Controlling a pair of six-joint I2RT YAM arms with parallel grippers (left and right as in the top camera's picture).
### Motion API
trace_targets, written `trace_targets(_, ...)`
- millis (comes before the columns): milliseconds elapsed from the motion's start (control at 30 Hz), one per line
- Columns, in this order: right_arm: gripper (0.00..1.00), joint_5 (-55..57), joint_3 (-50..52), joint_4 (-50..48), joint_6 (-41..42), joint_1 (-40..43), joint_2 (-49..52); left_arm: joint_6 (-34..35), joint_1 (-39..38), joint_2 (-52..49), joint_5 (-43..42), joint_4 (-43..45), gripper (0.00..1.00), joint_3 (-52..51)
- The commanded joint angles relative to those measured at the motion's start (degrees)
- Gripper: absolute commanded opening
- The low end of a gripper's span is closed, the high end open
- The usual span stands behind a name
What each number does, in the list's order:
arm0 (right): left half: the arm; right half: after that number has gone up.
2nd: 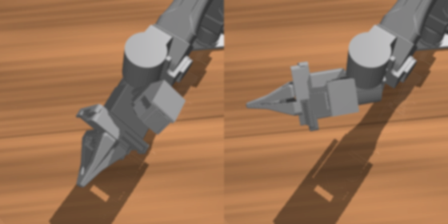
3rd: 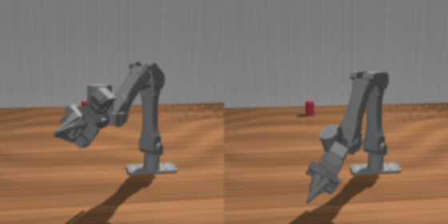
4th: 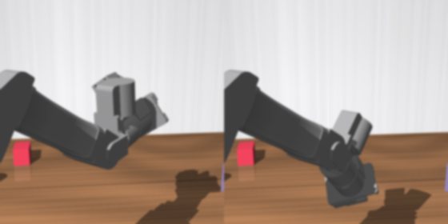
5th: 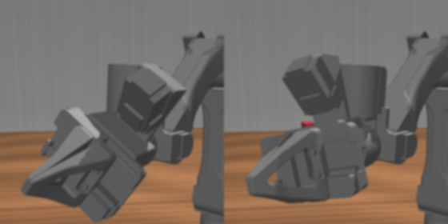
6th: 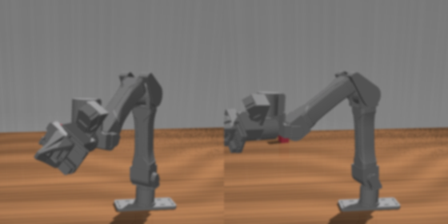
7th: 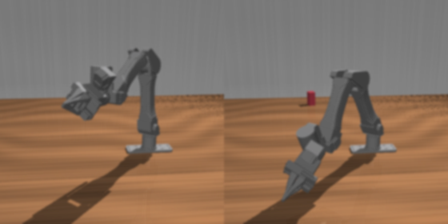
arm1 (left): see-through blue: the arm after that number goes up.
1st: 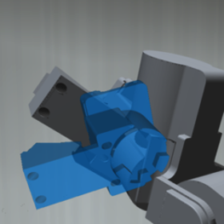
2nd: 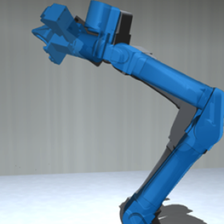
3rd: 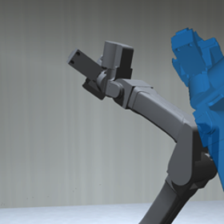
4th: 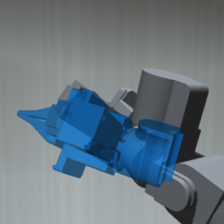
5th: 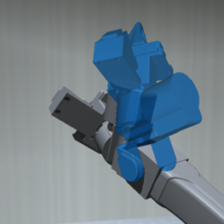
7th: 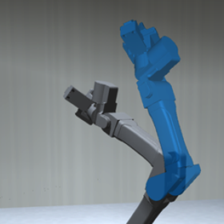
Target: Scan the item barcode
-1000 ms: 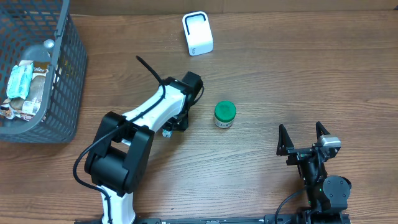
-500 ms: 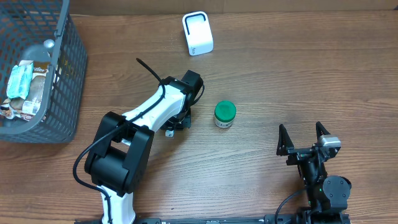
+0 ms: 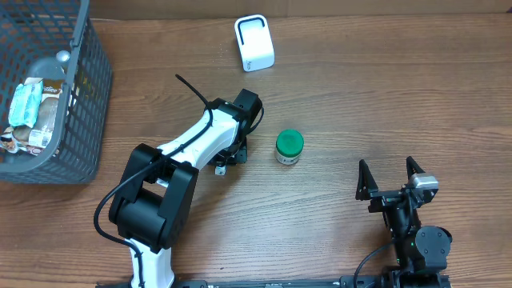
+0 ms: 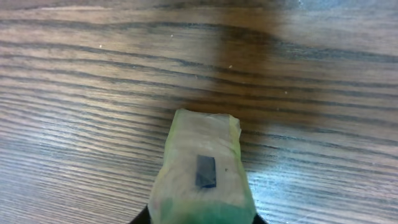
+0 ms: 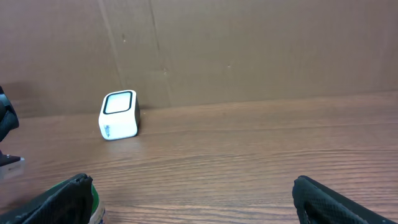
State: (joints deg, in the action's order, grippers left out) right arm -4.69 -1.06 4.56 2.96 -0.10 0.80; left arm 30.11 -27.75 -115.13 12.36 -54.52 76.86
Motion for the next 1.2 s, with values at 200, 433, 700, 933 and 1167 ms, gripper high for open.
trace_targets(200, 1.00, -0.35, 0.61, -0.17, 0.00, -0.26, -0.63, 0.33, -0.02, 0.11, -0.42, 0.33, 0.49, 0.85)
trace_targets(433, 1.00, -0.35, 0.61, -0.17, 0.00, -0.26, -0.63, 0.33, -0.02, 0.11, -0.81, 0.13, 0.34, 0.85)
trace_targets(700, 1.00, -0.35, 0.61, -0.17, 0.00, -0.26, -0.63, -0.26, -0.02, 0.11, -4.55, 0.96, 0.32, 0.85)
trace_targets(933, 1.00, -0.35, 0.61, -0.17, 0.00, -0.26, -0.63, -1.84, -0.04, 0.11, -12.13, 3.89, 0.16, 0.87)
trace_targets(1167, 1.00, -0.35, 0.61, -0.17, 0.00, -0.26, -0.63, -1.27, -1.20, 0.11, -12.66, 3.80, 0.18, 1.22)
